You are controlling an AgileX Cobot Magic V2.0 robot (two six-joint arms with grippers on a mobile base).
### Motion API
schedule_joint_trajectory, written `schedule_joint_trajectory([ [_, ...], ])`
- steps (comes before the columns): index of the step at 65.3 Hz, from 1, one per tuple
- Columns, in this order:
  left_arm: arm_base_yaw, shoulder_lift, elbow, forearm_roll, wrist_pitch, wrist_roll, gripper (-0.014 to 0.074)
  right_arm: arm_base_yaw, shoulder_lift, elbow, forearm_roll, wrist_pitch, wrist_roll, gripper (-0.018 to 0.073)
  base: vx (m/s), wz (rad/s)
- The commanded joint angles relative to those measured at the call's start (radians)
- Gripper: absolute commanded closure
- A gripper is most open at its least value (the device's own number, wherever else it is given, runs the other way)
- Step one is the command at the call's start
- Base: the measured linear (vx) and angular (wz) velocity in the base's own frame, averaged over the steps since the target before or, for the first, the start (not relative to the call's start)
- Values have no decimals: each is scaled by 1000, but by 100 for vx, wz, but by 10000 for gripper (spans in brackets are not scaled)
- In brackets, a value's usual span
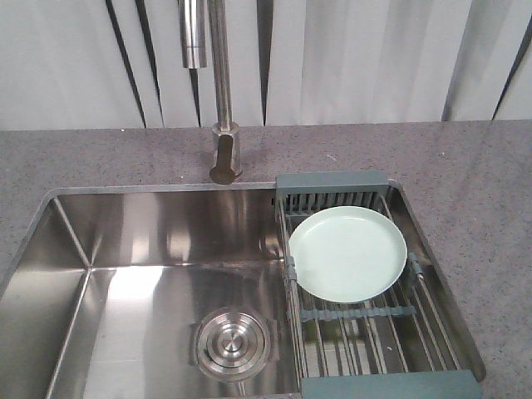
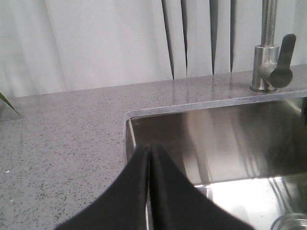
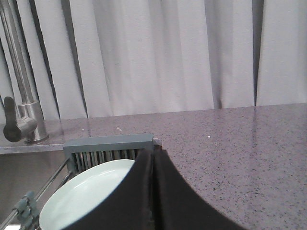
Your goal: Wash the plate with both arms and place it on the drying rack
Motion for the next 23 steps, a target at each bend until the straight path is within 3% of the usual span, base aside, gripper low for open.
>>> schedule_joint_trajectory([
  [1,-1,-15,24,-12,-77,-1,603,1,-11,2,-6,-74,-3,566,0,0],
  [23,-1,-15,24,-12,-77,-1,603,1,-11,2,-6,-74,-3,566,0,0],
])
